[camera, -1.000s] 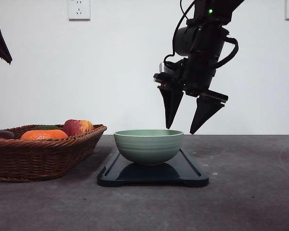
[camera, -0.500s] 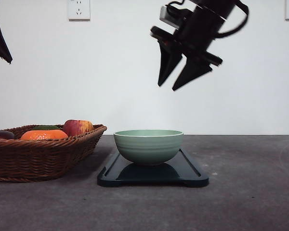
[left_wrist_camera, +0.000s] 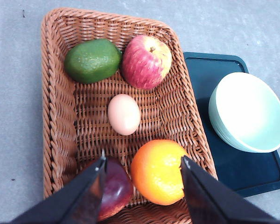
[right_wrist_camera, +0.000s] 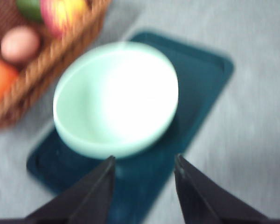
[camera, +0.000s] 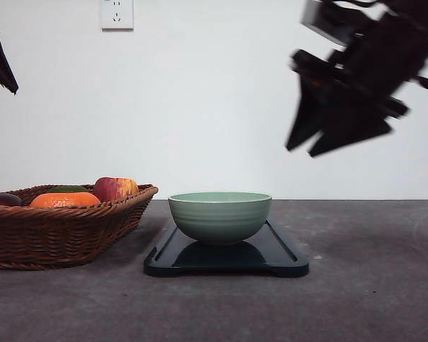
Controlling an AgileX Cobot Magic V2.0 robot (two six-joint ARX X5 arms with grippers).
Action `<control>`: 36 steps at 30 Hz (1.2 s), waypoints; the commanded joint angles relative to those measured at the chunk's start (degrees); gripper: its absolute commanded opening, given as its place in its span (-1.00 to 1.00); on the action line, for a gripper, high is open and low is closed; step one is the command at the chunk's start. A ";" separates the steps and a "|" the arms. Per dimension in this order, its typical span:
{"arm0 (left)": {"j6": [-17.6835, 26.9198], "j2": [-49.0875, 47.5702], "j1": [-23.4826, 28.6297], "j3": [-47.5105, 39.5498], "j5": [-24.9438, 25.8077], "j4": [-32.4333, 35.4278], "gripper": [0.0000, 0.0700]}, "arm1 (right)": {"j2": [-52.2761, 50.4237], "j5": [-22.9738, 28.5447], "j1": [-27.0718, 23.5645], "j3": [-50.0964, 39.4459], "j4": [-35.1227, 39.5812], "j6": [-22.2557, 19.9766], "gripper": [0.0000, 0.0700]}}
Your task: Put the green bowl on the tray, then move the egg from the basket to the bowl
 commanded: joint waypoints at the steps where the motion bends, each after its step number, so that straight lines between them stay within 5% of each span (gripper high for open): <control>1: 0.59 0.42 -0.04 1.20 0.33 0.48 -0.11 | -2.19 -0.01 -0.20 -1.95 0.92 0.60 -0.30; 15: -1.72 2.90 -3.43 3.03 0.17 0.32 -0.11 | -16.46 -0.12 -1.31 -8.76 -3.17 1.99 -0.25; 36: -0.71 35.24 -11.22 22.39 -13.14 -4.73 0.13 | -16.89 -0.16 -1.29 -8.76 -2.68 2.02 -0.26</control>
